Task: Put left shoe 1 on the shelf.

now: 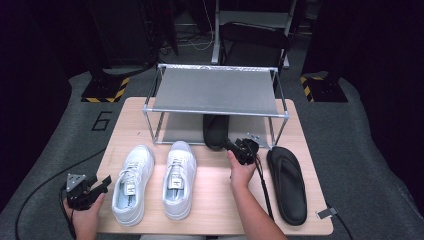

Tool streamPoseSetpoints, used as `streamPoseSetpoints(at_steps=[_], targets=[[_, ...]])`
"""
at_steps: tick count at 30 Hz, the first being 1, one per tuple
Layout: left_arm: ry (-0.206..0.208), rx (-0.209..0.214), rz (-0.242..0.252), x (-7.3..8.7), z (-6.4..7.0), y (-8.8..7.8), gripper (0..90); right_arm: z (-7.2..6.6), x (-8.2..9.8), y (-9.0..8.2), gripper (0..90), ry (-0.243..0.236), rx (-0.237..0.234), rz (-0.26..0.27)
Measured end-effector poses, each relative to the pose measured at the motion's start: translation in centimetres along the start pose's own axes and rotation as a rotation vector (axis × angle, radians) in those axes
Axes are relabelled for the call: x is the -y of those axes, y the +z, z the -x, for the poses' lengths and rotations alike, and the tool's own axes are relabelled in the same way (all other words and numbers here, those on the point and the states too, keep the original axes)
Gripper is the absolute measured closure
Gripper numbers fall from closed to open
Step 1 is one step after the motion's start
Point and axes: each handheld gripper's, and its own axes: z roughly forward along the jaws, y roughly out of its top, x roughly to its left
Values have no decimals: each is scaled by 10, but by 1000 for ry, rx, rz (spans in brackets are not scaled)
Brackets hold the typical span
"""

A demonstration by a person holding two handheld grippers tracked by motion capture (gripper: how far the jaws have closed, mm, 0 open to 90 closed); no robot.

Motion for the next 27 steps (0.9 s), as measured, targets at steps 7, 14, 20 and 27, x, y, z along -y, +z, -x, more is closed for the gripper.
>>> streamPoseSetpoints(at_steps=[7,14,20,27], targets=[[8,1,5,-1,2,2,412,-5,10,-32,329,-97,-67,-52],[9,5,-3,-2,3,2,412,1,19,-62,202,-113,-118,-59],[7,6,-3,-1,3,2,412,9,24,-84,342,-108,-141,-81],[6,6,-8,-1,3,2,412,17,25,-110,480,-158,-90,-116]])
